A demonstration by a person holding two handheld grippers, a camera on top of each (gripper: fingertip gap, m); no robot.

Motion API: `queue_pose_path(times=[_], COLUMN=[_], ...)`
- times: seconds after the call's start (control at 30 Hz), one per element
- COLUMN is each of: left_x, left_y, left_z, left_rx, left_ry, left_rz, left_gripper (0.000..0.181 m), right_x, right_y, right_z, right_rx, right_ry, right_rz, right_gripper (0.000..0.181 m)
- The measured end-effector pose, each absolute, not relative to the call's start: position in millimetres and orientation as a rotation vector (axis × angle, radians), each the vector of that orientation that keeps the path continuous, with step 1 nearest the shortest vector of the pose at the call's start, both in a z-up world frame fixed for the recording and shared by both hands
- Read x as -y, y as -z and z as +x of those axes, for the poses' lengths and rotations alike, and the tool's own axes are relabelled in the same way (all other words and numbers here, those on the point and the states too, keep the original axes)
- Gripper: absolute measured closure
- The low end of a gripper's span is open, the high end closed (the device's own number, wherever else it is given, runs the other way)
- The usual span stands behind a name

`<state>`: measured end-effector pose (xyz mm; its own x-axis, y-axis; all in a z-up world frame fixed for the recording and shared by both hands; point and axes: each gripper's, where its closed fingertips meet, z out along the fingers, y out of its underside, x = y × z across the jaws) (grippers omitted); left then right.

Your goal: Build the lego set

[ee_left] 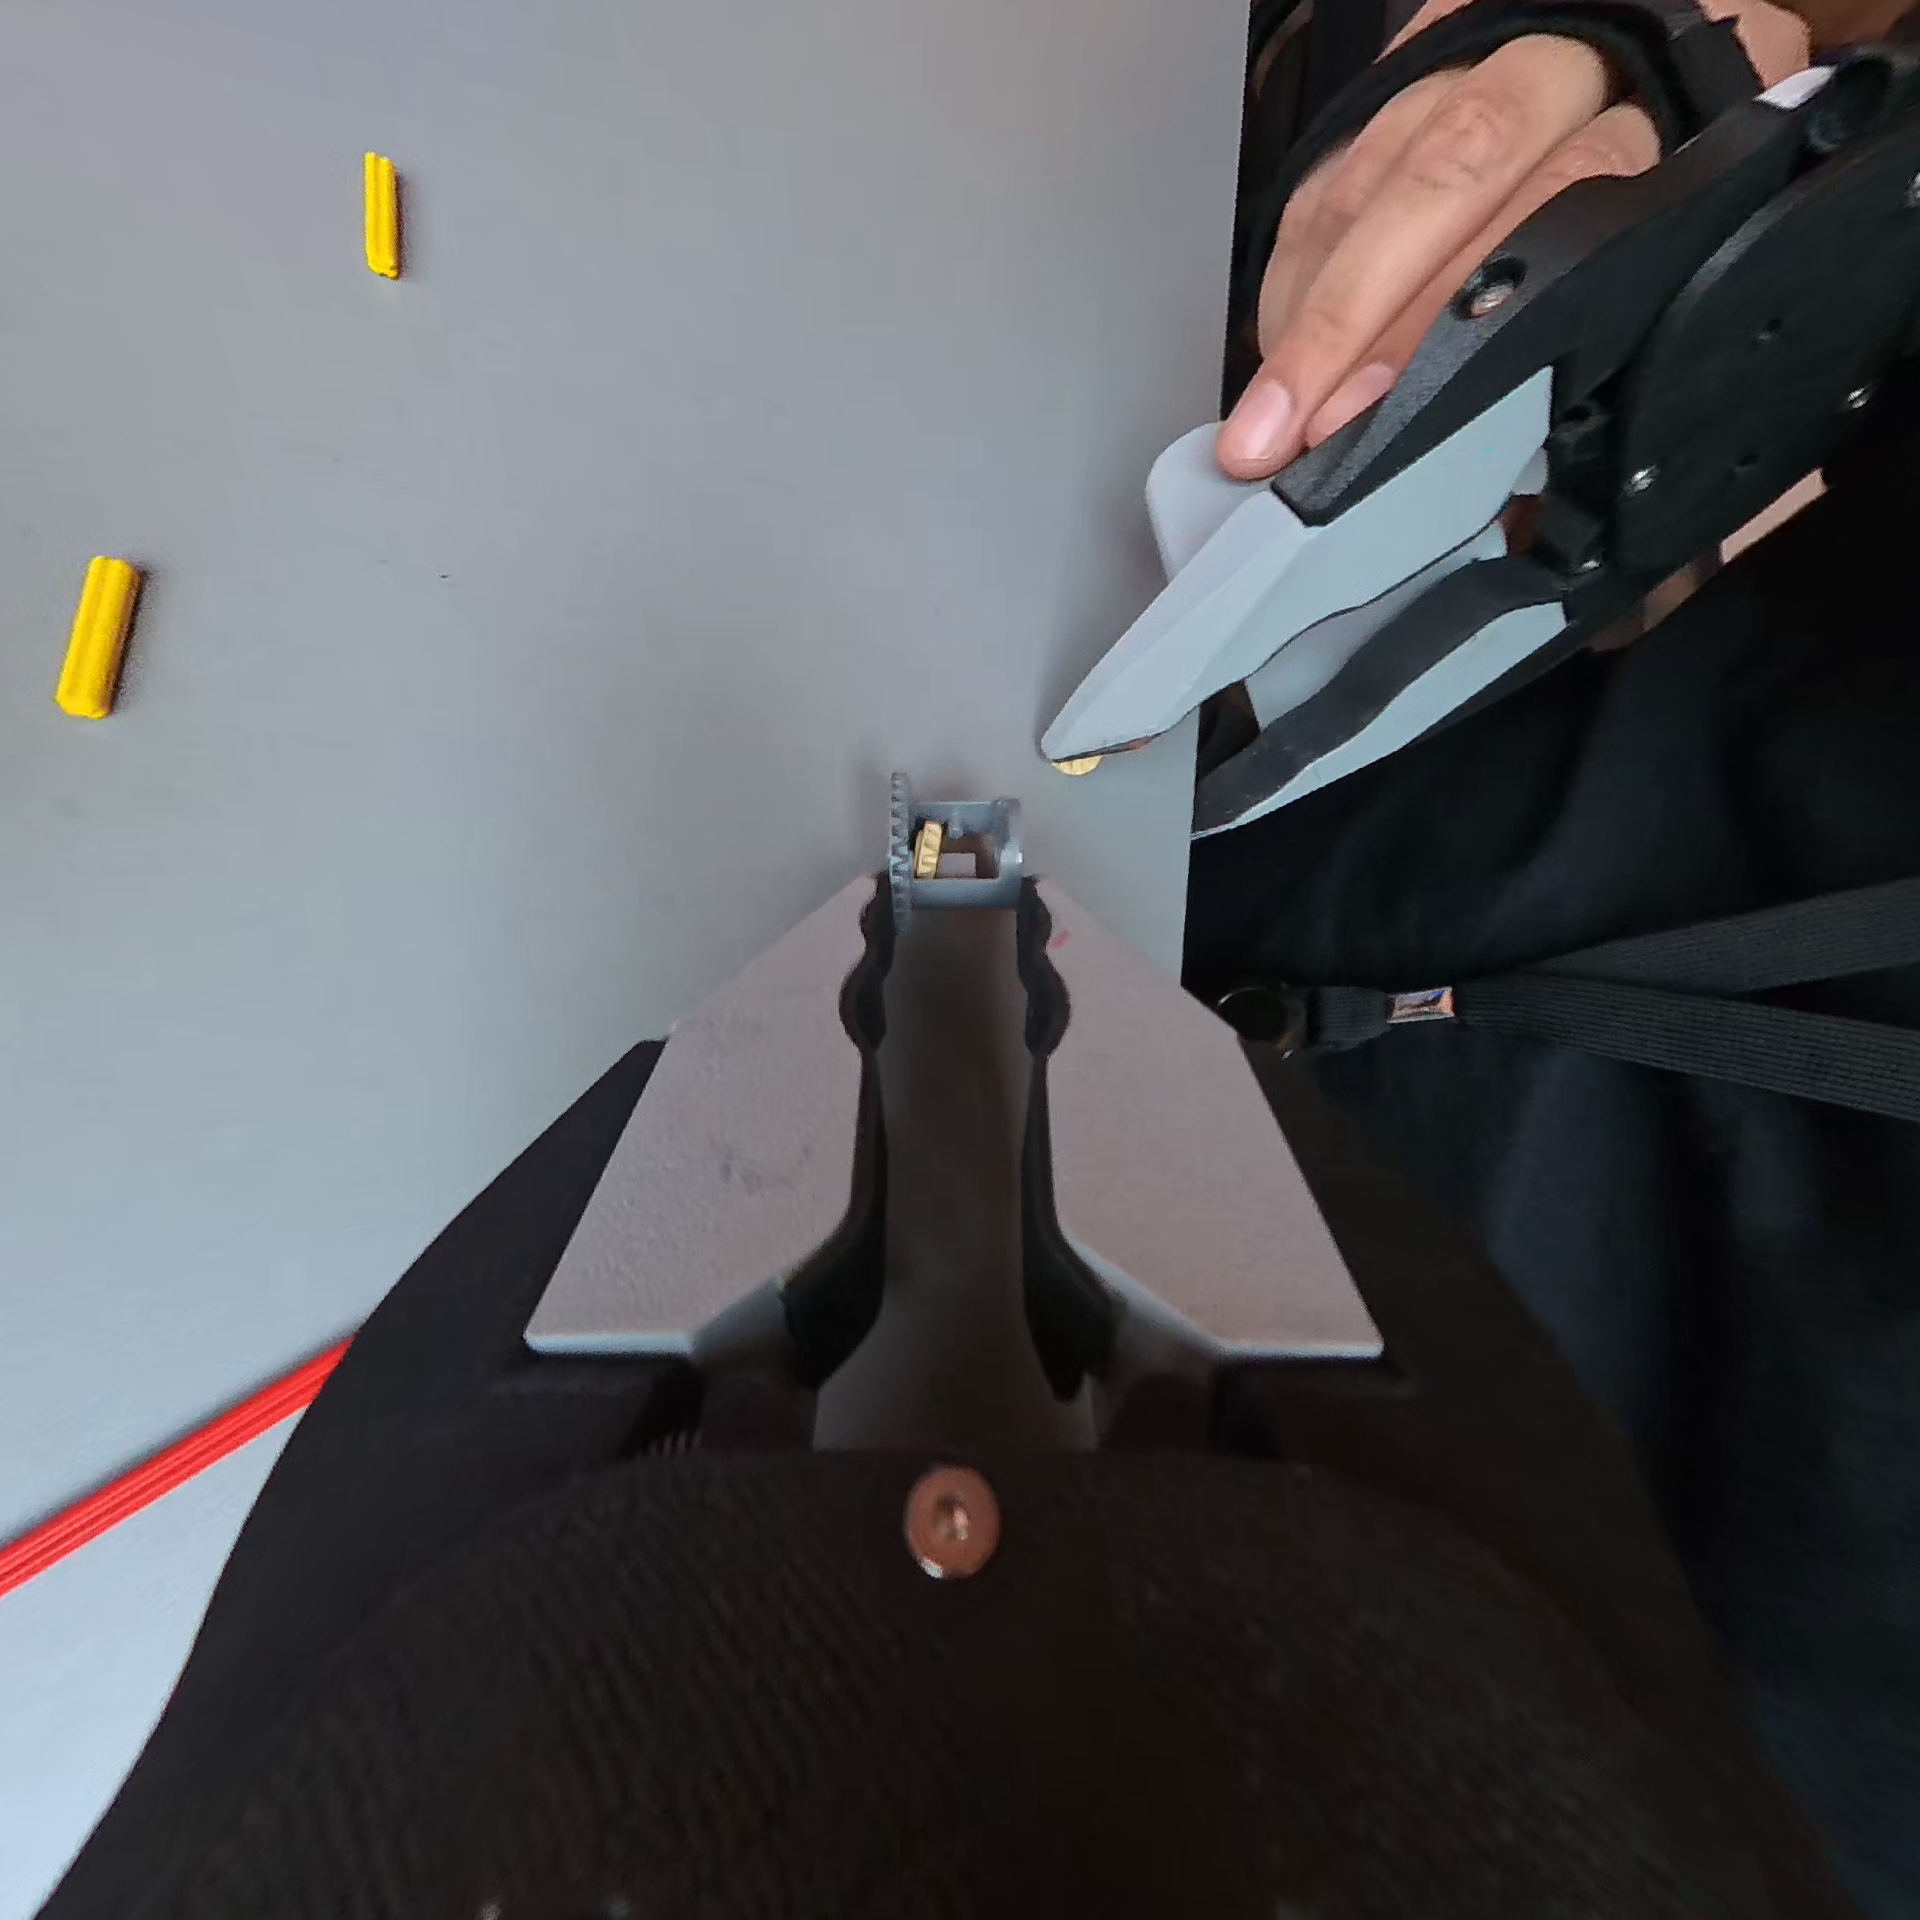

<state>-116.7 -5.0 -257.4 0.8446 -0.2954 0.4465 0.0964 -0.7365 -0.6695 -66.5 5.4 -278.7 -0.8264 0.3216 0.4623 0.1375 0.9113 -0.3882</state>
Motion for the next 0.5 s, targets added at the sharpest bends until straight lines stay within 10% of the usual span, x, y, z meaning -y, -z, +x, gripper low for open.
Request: queue_pose_path(times=[0.5], left_x=[8.7], left_y=[251.7], left_z=[-104.6], left_rx=[-0.096], left_ry=[0.693], left_rz=[-2.253], left_gripper=[0.161], right_x=[-2.8], right_y=[272.1], right_z=[-60.0], right_rx=[2.475], right_ry=[-0.480], right_rz=[-0.335], right_gripper=[0.142])
